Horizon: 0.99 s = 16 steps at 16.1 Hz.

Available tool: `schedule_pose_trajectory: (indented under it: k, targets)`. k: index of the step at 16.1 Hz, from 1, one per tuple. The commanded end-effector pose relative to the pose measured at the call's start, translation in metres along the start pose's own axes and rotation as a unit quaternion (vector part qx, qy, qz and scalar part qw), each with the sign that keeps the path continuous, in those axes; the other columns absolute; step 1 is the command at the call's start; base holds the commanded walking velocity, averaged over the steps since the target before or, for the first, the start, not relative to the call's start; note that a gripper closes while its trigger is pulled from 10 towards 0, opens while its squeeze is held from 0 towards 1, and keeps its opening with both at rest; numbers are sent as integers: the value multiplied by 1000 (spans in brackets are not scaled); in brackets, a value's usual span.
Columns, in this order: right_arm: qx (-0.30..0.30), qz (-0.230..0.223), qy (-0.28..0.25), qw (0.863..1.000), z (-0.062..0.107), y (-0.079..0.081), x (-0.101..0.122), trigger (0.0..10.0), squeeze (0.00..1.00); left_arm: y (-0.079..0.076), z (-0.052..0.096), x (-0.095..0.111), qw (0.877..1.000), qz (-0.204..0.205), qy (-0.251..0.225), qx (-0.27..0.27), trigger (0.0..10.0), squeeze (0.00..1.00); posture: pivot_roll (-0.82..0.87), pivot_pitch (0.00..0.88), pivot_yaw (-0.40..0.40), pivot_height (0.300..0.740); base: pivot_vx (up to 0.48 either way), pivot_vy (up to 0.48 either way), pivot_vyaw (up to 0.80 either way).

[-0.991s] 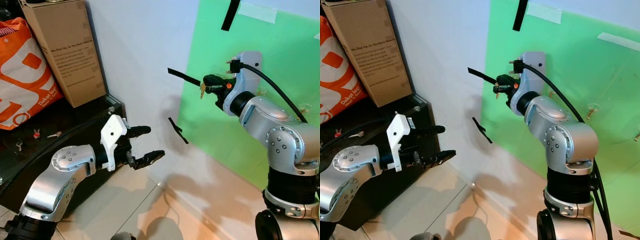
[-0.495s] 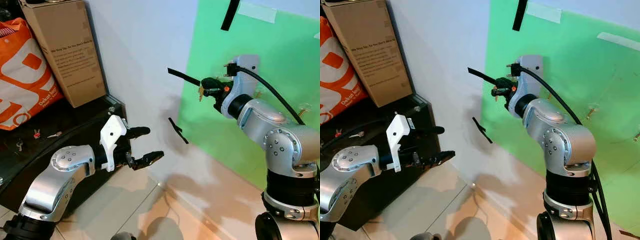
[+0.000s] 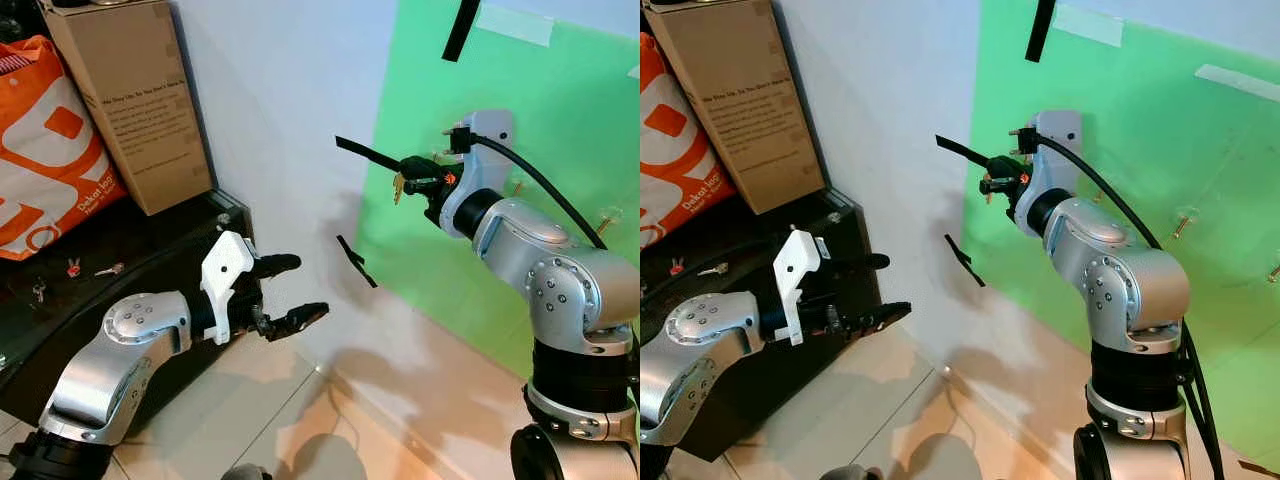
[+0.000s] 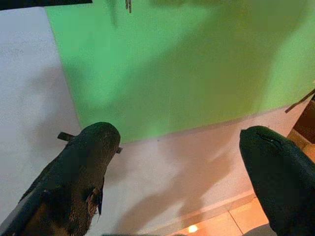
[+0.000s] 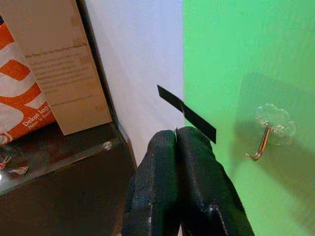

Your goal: Hang keys on a hook

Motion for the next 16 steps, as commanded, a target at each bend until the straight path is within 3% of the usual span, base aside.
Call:
schedule_pose_trajectory:
  k: [1, 10, 13, 16]
  targets:
    - [5, 10, -11, 1000, 1, 1, 8, 10000, 0, -1, 0, 2, 1000, -4, -8, 2, 10000, 0, -2, 0, -12, 740, 0, 0, 0]
    - [8, 8, -23, 1000, -2, 1, 10, 10000, 0, 5, 1, 6, 1000, -21, -7, 12, 10000, 0, 6, 0, -7, 740, 0, 0, 0]
    - [38, 18, -24, 999, -6, 5, 14, 10000, 0, 5, 2, 9, 999, -23, -19, 24, 10000, 0, 24, 0, -57, 740, 0, 0, 0]
    - [14, 25, -12, 1000, -14, -1, 12, 10000, 0, 2, 2, 7, 999, -18, -25, 30, 10000, 0, 34, 0, -76, 740, 0, 0, 0]
Point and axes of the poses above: a point about 5 cm out from each wrist's last joint towards the gripper, its own z axis pointing back from the gripper into the wrist, its own x axis along the axis of the wrist's last joint, y = z × x, the point moved 1 cm from there along -z, pointing out of the wrist towards the gripper, and after that the axes turned 6 degrees about z, right-handed, at the moved point
